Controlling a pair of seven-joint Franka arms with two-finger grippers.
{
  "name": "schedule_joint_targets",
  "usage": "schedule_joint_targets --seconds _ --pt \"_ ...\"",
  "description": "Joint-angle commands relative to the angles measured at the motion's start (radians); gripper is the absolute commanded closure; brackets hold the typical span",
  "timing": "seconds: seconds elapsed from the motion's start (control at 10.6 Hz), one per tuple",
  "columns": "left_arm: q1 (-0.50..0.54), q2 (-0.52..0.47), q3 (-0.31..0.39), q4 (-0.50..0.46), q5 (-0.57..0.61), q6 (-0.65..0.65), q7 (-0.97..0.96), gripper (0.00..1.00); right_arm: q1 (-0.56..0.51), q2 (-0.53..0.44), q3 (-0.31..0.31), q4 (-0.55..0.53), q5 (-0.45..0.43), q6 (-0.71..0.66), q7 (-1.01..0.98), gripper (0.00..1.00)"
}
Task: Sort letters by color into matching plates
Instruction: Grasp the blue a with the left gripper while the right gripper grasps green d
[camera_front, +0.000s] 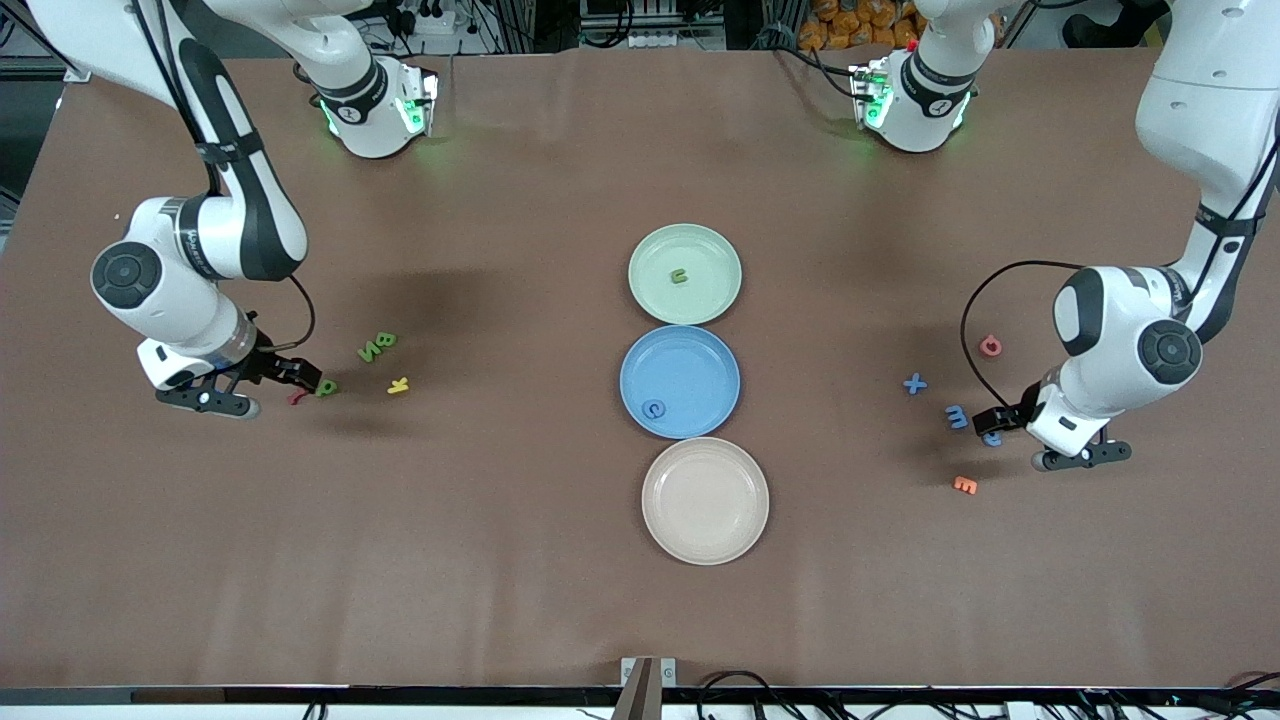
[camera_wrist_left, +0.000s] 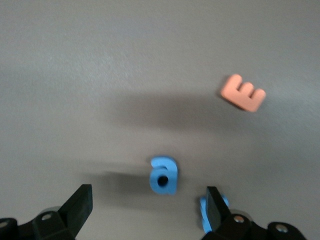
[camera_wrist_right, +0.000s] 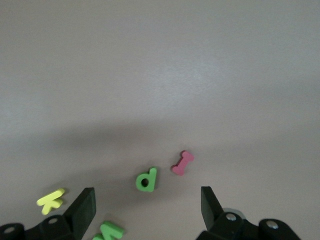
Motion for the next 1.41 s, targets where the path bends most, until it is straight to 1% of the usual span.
schedule_joint_targets --seconds 0.0,0.19,0.38,0.47,0.56,0.66,0.75,0.85,1.03,1.32 --pt "0.004 0.066 0.001 0.065 0.027 -0.005 0.009 0.00 -0.044 0.025 0.008 -0.023 0.002 0.092 0.036 0.13" --pt "-0.008 0.084 0.002 0.070 0.027 -0.005 0.000 0.00 -0.037 0.051 0.008 -0.023 0.040 0.127 0.070 0.16" --pt "-0.010 0.086 0.005 0.063 0.029 -0.008 -0.001 0.00 -0.038 0.092 0.010 -0.023 0.041 0.182 0.072 0.19" --pt "-0.009 0.084 0.007 0.057 0.056 -0.013 -0.005 0.00 -0.038 0.108 0.010 -0.026 0.043 0.205 0.072 0.21" --pt "-0.007 0.081 0.011 0.056 0.107 -0.047 -0.038 0.00 -0.038 0.115 0.010 -0.026 0.043 0.210 0.073 0.22" --pt "-0.005 0.078 0.010 0.057 0.147 -0.072 -0.075 0.00 -0.038 0.122 0.010 -0.026 0.063 0.213 0.072 0.24" --pt "-0.005 0.078 0.010 0.057 0.159 -0.072 -0.095 0.00 -0.028 0.137 0.010 -0.026 0.115 0.227 0.070 0.24" --pt "-0.004 0.078 0.008 0.059 0.159 -0.072 -0.100 0.00 -0.018 0.148 0.010 -0.027 0.124 0.248 0.072 0.24" --pt "0.007 0.077 0.004 0.063 0.147 -0.072 -0.106 0.00 -0.018 0.155 0.010 -0.027 0.127 0.250 0.072 0.26" --pt "-0.008 0.078 0.001 0.065 0.146 -0.065 -0.195 0.00 -0.017 0.171 0.011 -0.030 0.129 0.254 0.072 0.29"
